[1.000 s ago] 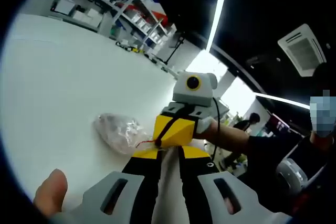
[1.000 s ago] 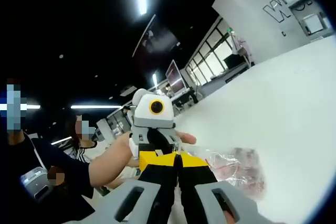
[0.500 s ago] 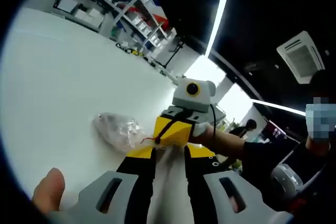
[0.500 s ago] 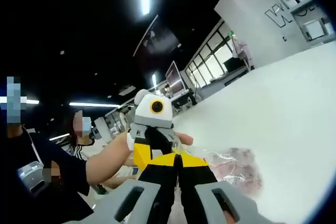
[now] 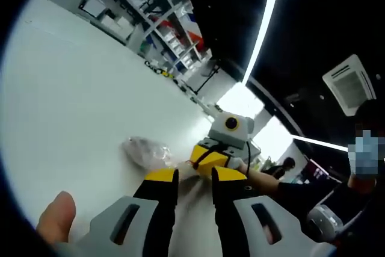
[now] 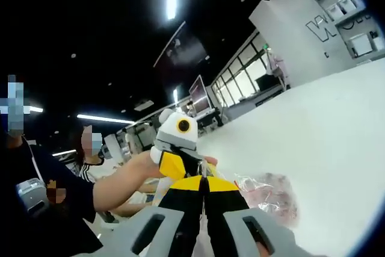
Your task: Open the resealable bag by pulling the two sides of the seal apart until the entire bag opening is separated and visibly accessible.
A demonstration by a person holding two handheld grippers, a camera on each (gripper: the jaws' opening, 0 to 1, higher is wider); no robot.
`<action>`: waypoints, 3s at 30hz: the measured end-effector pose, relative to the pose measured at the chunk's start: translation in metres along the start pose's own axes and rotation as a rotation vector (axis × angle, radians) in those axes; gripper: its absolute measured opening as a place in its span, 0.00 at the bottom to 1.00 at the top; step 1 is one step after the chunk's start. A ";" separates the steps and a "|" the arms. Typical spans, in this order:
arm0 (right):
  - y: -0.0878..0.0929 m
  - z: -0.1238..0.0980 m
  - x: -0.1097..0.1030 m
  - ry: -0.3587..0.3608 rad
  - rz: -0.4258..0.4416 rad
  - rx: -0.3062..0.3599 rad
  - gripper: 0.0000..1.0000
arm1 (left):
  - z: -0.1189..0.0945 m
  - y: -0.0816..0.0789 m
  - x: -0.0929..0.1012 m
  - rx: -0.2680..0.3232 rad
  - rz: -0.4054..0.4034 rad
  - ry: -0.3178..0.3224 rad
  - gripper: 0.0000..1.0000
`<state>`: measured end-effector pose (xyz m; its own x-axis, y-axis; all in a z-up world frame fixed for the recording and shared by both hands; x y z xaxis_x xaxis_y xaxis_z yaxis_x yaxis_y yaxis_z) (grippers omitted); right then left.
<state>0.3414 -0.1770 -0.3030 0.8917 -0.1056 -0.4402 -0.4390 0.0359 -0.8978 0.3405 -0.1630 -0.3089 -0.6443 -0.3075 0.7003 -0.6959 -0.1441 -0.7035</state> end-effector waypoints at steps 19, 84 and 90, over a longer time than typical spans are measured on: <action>0.004 0.002 -0.008 -0.015 0.000 -0.002 0.00 | -0.002 0.005 -0.004 -0.002 -0.004 -0.030 0.16; -0.014 -0.012 0.013 0.185 -0.009 0.066 0.00 | 0.001 0.021 0.012 -0.044 0.114 -0.036 0.00; -0.015 -0.012 0.010 0.206 -0.103 0.055 0.00 | -0.002 0.004 -0.002 -0.056 0.116 -0.032 0.00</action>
<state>0.3556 -0.1907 -0.2939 0.8876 -0.3118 -0.3392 -0.3351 0.0681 -0.9397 0.3388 -0.1611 -0.3131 -0.7118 -0.3491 0.6095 -0.6342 -0.0535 -0.7713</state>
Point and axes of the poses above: the point that each gripper's makers call its tool centre point, and the gripper's own axes: z roughly forward along the fingers, x roughly to its right, y roughly out of its underside, the point moved 1 cm from there along -z, roughly backward along the fingers
